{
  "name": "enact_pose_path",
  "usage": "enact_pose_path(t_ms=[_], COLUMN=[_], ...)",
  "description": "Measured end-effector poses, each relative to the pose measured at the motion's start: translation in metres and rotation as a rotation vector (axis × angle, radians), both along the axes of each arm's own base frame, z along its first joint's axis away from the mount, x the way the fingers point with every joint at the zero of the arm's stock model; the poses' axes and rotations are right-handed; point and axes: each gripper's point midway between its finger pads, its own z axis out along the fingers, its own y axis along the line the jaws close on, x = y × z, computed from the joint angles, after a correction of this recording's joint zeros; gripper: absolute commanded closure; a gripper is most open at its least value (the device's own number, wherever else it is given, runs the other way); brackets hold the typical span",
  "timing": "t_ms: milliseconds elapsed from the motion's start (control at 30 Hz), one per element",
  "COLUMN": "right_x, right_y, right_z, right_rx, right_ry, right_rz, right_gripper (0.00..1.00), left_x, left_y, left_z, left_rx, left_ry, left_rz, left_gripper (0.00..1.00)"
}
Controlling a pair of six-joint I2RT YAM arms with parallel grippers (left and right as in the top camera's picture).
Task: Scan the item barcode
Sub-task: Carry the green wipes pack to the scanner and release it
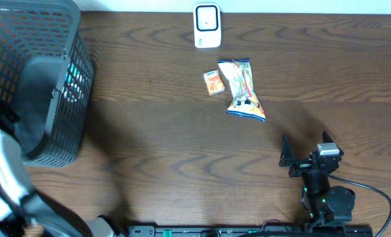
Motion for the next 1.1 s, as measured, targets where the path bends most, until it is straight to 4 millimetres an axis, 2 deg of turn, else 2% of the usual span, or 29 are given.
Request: enact_pose_path(t_ms=[133, 267, 300, 367, 433, 533, 567, 600, 700, 800, 833, 867, 967, 1000, 1067, 1100], right_x=[0.0, 0.0, 0.0, 0.0, 0.0, 0.0, 0.0, 0.0, 0.0, 0.0, 0.0, 0.0, 0.0, 0.0, 0.0, 0.0], right_y=[0.0, 0.0, 0.0, 0.0, 0.0, 0.0, 0.0, 0.0, 0.0, 0.0, 0.0, 0.0, 0.0, 0.0, 0.0, 0.0], right_z=[0.0, 0.0, 0.0, 0.0, 0.0, 0.0, 0.0, 0.0, 0.0, 0.0, 0.0, 0.0, 0.0, 0.0, 0.0, 0.0], right_rx=[0.0, 0.0, 0.0, 0.0, 0.0, 0.0, 0.0, 0.0, 0.0, 0.0, 0.0, 0.0, 0.0, 0.0, 0.0, 0.0], right_ry=[0.0, 0.0, 0.0, 0.0, 0.0, 0.0, 0.0, 0.0, 0.0, 0.0, 0.0, 0.0, 0.0, 0.0, 0.0, 0.0], right_rz=[0.0, 0.0, 0.0, 0.0, 0.0, 0.0, 0.0, 0.0, 0.0, 0.0, 0.0, 0.0, 0.0, 0.0, 0.0, 0.0], right_gripper=[0.01, 0.01, 0.01, 0.01, 0.01, 0.01, 0.01, 0.01, 0.01, 0.01, 0.01, 0.01, 0.01, 0.01, 0.01, 0.01], left_x=[0.021, 0.037, 0.043, 0.055, 0.072, 0.101, 0.113, 0.12, 0.144, 0.159, 0.162, 0.164, 0.166, 0.165, 0.162, 0.16], left_y=[-0.021, -0.061, -0.078, -0.111, -0.152, -0.217, -0.244, -0.261, -0.321, -0.37, -0.386, -0.402, -0.441, -0.453, -0.474, -0.482], left_z=[0.097, 0.183, 0.203, 0.225, 0.23, 0.217, 0.207, 0.198, 0.158, 0.115, 0.101, 0.085, 0.046, 0.035, 0.015, 0.007], left_rx=[0.058, 0.021, -0.015, -0.088, -0.192, -0.319, -0.358, -0.386, -0.469, -0.542, -0.566, -0.591, -0.641, -0.652, -0.675, -0.683], left_ry=[-0.367, -0.731, -0.821, -0.922, -0.958, -0.922, -0.89, -0.861, -0.743, -0.632, -0.594, -0.554, -0.453, -0.422, -0.368, -0.348], left_rz=[-0.077, -0.213, -0.267, -0.367, -0.473, -0.63, -0.693, -0.737, -0.858, -0.939, -0.961, -0.983, -1.038, -1.055, -1.085, -1.094], left_gripper=[0.93, 0.92, 0.92, 0.92, 0.93, 0.92, 0.92, 0.92, 0.92, 0.92, 0.89, 0.79, 0.71, 0.63, 0.35, 0.33])
